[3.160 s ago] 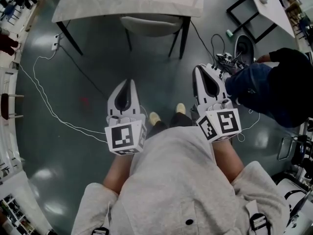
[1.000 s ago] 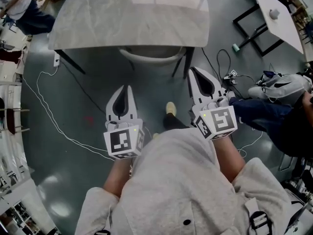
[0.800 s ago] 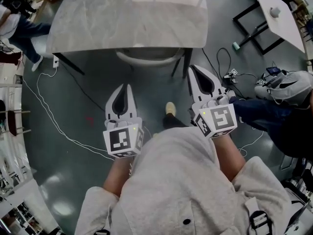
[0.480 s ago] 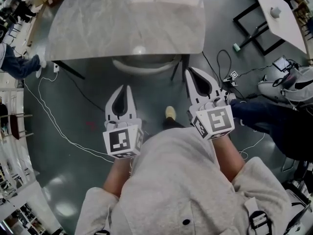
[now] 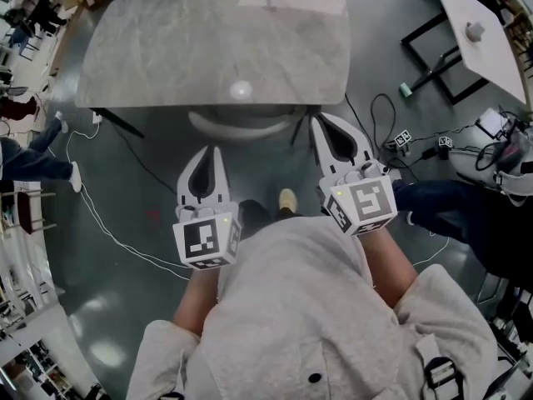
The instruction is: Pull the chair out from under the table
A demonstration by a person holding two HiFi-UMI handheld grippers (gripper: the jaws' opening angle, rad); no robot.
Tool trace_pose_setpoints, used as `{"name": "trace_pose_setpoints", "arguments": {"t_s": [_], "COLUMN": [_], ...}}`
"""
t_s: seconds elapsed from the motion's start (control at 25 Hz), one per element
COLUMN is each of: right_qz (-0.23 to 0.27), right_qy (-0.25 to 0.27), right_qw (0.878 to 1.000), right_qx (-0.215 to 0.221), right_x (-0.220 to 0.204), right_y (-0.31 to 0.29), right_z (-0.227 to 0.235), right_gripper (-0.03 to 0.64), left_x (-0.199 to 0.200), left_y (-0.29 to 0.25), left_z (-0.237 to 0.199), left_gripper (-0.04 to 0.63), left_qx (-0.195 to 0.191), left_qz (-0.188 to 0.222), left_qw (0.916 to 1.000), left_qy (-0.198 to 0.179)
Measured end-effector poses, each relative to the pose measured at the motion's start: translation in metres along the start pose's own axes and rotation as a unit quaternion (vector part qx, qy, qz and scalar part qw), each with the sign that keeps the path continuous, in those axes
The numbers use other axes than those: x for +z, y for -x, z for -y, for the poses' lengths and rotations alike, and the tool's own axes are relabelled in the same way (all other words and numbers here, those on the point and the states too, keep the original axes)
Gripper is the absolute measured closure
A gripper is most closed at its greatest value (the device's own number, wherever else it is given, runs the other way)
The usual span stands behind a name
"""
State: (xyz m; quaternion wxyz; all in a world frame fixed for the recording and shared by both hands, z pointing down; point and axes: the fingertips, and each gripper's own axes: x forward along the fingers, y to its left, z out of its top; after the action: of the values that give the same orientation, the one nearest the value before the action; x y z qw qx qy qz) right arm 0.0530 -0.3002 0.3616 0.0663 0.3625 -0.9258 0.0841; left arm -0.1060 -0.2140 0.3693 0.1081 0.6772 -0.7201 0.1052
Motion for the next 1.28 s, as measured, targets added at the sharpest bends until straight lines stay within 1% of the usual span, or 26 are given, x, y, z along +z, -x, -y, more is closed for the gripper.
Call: {"name": "trace_pose_setpoints", "arguments": {"t_s": [0.12,0.36,0.48,0.56,0.76,0.92,1.04,1.16,1.2,1.24,1.28], "right_qz": [-0.005,-0.011,-0.017,-0.023,-0.040,-0.061,-0.076,-0.091,-0.100,-0.112,-0.129], "right_qy": [0.003,0.008,0.006,0.005,0.000,0.009,0.015,0.028,0.034,0.039,0.044], "right_qw": [1.000,1.000,1.000,1.000,0.999,0.998,0.997,0.995,0.994,0.993,0.991], "right_qx": [0.006,0.013,0.012,0.010,-0.005,-0.016,-0.020,-0.017,-0.011,-0.001,0.015], "right_x": [0.009,0.007,0.004,0.002,-0.008,-0.018,-0.023,-0.027,-0.030,-0.035,-0.043], "right_y": [-0.004,-0.014,-0.020,-0.025,-0.045,-0.065,-0.080,-0.097,-0.102,-0.108,-0.113], "right_z": [0.004,0.002,0.001,0.000,-0.004,-0.012,-0.016,-0.020,-0.023,-0.027,-0.032], "right_gripper": [0.591,0.592,0.591,0.591,0.592,0.592,0.591,0.591,0.591,0.591,0.591], "left_x": [0.008,0.001,-0.002,-0.003,-0.008,-0.014,-0.015,-0.019,-0.023,-0.030,-0.038], "left_y": [-0.005,-0.013,-0.019,-0.024,-0.039,-0.054,-0.069,-0.085,-0.089,-0.093,-0.097], "left_z": [0.002,-0.003,-0.006,-0.009,-0.026,-0.045,-0.060,-0.069,-0.071,-0.071,-0.069], "left_gripper": [0.580,0.580,0.580,0.580,0.580,0.580,0.580,0.580,0.580,0.580,0.580], "left_qx": [-0.001,-0.010,-0.016,-0.020,-0.040,-0.059,-0.078,-0.107,-0.123,-0.146,-0.175], "left_qz": [-0.006,-0.021,-0.029,-0.033,-0.043,-0.055,-0.062,-0.076,-0.084,-0.097,-0.115], "left_qw": [1.0000,0.9996,0.9995,0.9993,0.9983,0.9968,0.9950,0.9913,0.9888,0.9844,0.9776], "left_qy": [0.003,0.012,0.005,0.000,0.003,0.006,0.003,-0.004,-0.009,-0.015,-0.024]}}
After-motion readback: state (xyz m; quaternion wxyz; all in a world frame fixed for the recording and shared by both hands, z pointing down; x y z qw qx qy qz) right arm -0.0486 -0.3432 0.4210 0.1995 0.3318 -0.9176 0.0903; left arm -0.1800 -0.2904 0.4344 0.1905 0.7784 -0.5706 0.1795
